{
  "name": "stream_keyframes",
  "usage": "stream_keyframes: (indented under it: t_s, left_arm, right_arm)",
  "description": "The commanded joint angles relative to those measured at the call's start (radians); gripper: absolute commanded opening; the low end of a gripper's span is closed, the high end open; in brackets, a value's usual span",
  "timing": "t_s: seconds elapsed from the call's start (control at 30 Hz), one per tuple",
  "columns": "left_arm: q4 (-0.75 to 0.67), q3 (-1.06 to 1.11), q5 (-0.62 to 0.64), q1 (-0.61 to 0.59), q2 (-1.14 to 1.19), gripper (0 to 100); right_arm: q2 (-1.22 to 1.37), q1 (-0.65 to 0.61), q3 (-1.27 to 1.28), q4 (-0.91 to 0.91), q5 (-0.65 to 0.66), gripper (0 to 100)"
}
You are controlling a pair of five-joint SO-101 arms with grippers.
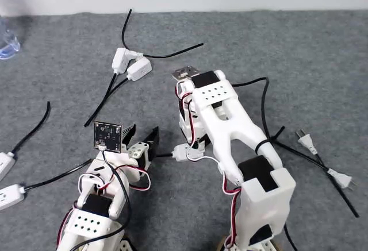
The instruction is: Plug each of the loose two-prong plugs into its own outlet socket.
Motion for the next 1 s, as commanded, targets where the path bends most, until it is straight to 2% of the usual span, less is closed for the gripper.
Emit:
stream_keyframes:
  t_s: [0.0,0.27,0.53,0.67,0.83,0.9,0.97]
  left_arm:
    - [0.0,-0.007,-0.012,0.008,-0.009,20]
    - [-0.002,-0.007,-0.012,0.008,-0.009,20]
    - [-0.002,-0.007,-0.012,0.008,-0.009,20]
    - [-0.002,-0.007,-0.012,0.008,-0.009,20]
    - [-0.003,-0.007,-0.012,0.008,-0.009,20]
    - [-0.003,-0.007,-0.012,0.008,-0.009,20]
    - [-0.003,-0.007,-0.012,0.008,-0.009,20]
  right_arm:
    - [-0.001,0.005,0.034,0.004,0.006,0.7]
    - [0.005,-0.005,0.029,-0.061,-0.011,0.7]
    - [0.007,-0.087,0.032,-0.116,-0.012,0.7]
    - [0.008,-0.076,0.037,-0.128,-0.005,0.7]
    - [-0.019,-0.091,0.003,-0.094,0.109,1.5]
    - [-0.036,-0.097,-0.041,-0.051,0.123,8.0]
    - [-0.058,-0.097,-0.089,-0.002,0.121,20.0]
